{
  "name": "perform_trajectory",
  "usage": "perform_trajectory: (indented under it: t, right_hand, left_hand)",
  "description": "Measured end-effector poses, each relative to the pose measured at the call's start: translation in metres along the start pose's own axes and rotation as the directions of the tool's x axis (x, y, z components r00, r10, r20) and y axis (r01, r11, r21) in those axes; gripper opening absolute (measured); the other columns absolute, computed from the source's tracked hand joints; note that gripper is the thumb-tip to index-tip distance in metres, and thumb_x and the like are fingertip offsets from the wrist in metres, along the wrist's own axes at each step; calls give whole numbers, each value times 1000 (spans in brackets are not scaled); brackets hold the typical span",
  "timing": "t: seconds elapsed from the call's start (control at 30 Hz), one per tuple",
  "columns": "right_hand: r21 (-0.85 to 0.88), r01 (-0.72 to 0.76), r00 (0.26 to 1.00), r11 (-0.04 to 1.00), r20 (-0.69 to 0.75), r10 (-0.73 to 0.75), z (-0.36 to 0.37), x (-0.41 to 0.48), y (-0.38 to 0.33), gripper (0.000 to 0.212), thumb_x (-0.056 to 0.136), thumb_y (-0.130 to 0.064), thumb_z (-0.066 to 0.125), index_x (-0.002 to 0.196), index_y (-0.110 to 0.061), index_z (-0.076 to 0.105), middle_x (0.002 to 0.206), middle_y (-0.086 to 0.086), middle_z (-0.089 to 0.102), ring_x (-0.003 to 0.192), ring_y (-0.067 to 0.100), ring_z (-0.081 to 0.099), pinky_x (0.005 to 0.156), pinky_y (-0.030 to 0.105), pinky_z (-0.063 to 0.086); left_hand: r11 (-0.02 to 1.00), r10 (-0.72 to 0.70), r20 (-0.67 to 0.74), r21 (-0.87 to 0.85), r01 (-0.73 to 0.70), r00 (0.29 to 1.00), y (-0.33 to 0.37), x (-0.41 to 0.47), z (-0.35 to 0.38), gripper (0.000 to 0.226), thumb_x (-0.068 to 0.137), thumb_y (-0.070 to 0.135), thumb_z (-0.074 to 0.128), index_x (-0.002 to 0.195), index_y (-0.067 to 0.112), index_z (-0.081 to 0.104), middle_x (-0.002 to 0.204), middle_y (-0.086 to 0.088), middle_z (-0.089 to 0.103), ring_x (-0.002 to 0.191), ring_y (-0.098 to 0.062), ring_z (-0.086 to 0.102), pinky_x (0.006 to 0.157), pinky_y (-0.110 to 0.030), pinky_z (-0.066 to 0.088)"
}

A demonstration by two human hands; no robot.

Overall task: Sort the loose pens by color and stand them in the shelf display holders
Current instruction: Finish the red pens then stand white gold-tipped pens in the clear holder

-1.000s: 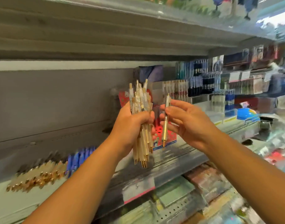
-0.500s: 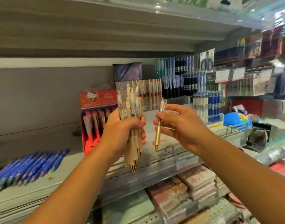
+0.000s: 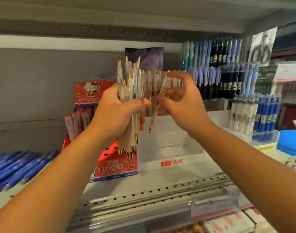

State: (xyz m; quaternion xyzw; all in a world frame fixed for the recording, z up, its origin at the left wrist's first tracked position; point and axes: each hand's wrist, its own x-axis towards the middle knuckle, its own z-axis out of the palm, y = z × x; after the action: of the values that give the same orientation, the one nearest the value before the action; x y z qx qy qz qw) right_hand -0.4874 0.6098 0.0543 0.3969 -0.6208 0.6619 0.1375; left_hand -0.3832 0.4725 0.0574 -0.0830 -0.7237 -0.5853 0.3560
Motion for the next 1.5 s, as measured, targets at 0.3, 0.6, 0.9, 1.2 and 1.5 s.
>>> perform_trajectory:
  t: [0.3, 0.6, 0.9, 1.2, 1.5]
  right_hand:
    - [-83, 154, 973, 985, 185, -137, 20, 18, 47, 64, 82, -1, 72, 120, -46, 47, 82, -5, 68, 77, 11, 69, 75, 43, 61]
    - [-148, 169, 970, 974, 201, -138, 27, 17, 56, 62, 82, -3, 73, 119, -45, 46, 84, -5, 68, 76, 7, 69, 71, 36, 61]
    - [-463, 286, 909, 839, 409, -84, 32, 7, 51, 53, 87, -4, 57, 120, -43, 44, 85, -9, 67, 76, 15, 66, 68, 41, 59]
    - [-619, 341, 901, 708, 430, -58, 25, 7, 47, 51, 93, -20, 52, 132, -44, 30, 74, 0, 62, 60, 22, 62, 54, 43, 57]
    - [54, -173, 923, 983, 359, 142, 32, 10, 10, 12, 85, -19, 75, 95, -21, 70, 79, -3, 73, 64, 4, 67, 47, 20, 49]
  left_hand:
    - [999, -18, -201, 47, 28, 980, -20, -1, 5, 19, 77, 0, 64, 96, 3, 61, 71, -25, 65, 48, -28, 59, 46, -35, 51]
    - [996, -81, -176, -51, 73, 981, -30, -5, -11, 25, 81, -2, 60, 106, -5, 59, 77, -10, 71, 52, -24, 61, 48, -33, 51]
    - [981, -128, -137, -163, 105, 982, -37, -7, -9, 37, 70, 5, 64, 104, -8, 56, 77, -16, 67, 50, -26, 60, 47, -34, 51]
    - [977, -152, -103, -165, 134, 983, -36, -9, -8, 30, 73, 4, 65, 102, 3, 59, 79, -19, 64, 52, -25, 62, 47, -33, 52]
    - [987, -114, -52, -118, 107, 992, -36, -9, -7, 30, 84, -4, 61, 109, 14, 60, 72, -13, 66, 52, -24, 62, 47, -34, 55]
